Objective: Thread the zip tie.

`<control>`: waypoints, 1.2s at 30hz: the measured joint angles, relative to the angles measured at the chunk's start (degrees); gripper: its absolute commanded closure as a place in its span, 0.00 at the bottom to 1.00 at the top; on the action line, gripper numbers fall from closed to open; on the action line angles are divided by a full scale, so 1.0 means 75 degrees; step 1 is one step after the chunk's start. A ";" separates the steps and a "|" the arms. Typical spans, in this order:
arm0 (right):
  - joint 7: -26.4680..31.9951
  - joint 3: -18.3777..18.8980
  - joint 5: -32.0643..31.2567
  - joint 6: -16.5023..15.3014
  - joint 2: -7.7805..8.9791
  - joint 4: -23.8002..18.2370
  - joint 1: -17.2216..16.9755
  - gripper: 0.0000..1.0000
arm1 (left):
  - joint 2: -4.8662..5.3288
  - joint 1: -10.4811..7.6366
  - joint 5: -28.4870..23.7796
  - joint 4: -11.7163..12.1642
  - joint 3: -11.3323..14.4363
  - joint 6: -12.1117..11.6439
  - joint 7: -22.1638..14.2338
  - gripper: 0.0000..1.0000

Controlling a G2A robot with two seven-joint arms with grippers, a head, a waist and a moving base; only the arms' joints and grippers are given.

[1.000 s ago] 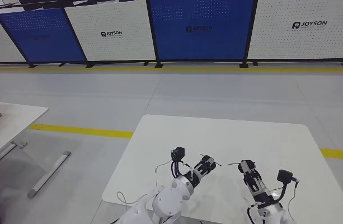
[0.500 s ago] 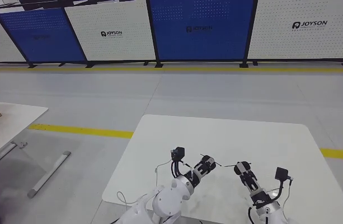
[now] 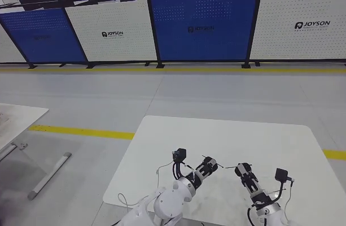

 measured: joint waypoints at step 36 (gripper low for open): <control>0.0814 0.0849 -0.0227 0.0769 -0.0565 -0.0149 -0.0453 1.00 | 0.0000 0.0000 0.0000 0.0000 0.0000 0.0000 0.0000 1.00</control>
